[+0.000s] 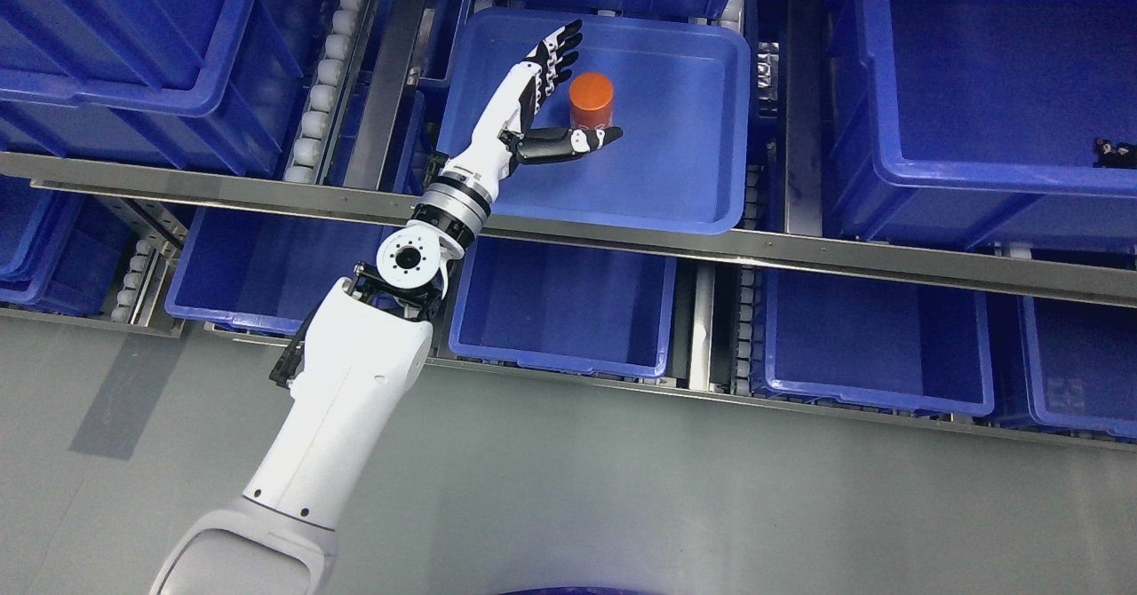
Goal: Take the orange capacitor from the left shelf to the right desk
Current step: 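Reach the open left hand into the bin beside the orange capacitor, then close the left hand around the orange capacitor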
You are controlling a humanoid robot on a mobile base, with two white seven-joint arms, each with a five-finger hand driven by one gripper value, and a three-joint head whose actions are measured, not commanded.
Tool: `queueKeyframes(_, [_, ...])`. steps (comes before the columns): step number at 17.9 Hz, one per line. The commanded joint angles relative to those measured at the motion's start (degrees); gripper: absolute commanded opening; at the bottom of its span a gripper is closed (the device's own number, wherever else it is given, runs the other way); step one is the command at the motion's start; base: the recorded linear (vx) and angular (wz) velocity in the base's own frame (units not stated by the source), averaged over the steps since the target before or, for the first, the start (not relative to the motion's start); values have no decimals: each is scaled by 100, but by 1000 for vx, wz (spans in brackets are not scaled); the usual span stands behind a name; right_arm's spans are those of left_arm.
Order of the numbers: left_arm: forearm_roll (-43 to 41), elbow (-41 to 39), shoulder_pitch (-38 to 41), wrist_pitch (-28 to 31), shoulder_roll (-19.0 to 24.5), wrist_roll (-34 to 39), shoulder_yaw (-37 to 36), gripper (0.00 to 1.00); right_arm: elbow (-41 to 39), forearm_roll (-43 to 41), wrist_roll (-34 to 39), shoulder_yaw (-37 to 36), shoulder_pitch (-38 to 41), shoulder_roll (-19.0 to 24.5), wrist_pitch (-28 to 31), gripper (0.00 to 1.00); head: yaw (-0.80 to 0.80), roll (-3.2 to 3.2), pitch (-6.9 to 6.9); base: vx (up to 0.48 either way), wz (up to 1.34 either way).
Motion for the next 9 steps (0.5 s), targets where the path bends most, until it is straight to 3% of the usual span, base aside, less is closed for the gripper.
queueKeyframes(1, [-44,522,-297,39,100,6,-181,100,-100,35,-1,-61,131,-99,3,100,0,0,0,0,0])
queueKeyframes(9, [-53,848,-350,39,100,-3,-629,100,-100,35,-1,-61,131,-99,3,100,0,0,0,0,0])
